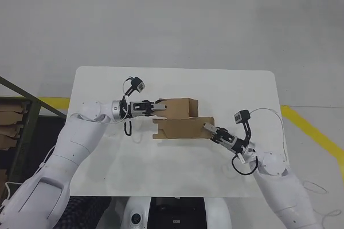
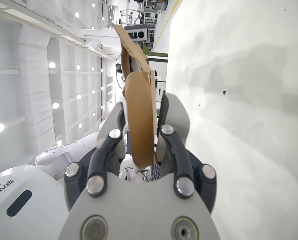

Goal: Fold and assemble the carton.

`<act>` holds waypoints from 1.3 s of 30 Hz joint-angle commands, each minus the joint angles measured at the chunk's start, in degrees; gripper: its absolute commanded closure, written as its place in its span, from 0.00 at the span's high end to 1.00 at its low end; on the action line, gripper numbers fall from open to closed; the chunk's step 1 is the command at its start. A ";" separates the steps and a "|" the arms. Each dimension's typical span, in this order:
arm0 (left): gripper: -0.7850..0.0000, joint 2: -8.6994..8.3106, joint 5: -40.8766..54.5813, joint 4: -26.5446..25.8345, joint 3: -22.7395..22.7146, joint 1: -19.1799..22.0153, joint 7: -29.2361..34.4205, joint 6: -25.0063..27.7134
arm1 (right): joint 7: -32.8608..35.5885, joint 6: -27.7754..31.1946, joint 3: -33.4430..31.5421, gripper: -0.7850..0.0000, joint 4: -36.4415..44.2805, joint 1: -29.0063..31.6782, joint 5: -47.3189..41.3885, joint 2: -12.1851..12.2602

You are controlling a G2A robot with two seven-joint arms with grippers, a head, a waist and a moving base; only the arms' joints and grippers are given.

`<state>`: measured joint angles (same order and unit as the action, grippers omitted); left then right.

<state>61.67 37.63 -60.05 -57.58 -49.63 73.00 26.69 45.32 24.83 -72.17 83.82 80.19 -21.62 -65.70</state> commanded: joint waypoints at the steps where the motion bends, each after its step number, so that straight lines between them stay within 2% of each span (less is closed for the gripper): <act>1: 0.00 0.02 0.60 -0.02 -0.23 -0.09 0.77 0.01 | -0.45 0.55 -1.73 1.00 -0.31 0.56 -0.22 0.27; 6: 0.00 0.13 1.75 -0.13 -0.56 -0.22 2.62 -0.33 | -0.50 2.64 -5.37 1.00 0.16 1.58 -0.51 0.88; 9: 0.00 0.21 2.00 -0.27 -0.56 -0.35 3.88 -0.27 | 2.49 2.75 -5.83 1.00 0.77 0.88 -1.64 1.09; 12: 0.00 0.28 2.29 -0.35 -0.63 -0.54 4.78 -0.19 | 6.79 1.70 -4.71 1.00 0.46 -1.31 -1.67 1.16; 21: 0.00 0.03 2.73 -2.61 -1.21 -1.92 6.34 -1.75 | 12.55 2.48 0.42 1.00 -2.22 -7.45 -3.69 0.41; 31: 0.00 -0.14 2.74 -4.53 -1.41 -2.99 6.94 -2.34 | 16.19 4.55 5.55 0.98 -6.45 -12.39 -8.77 -0.84; 39: 0.00 -0.14 2.77 -4.69 -1.45 -3.46 6.67 -2.07 | 17.79 5.33 8.89 0.91 -8.06 -14.61 -10.98 -1.74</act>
<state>61.51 40.53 -64.70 -59.07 -53.03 79.79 24.49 62.97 30.03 -63.50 75.69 65.70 -32.35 -67.37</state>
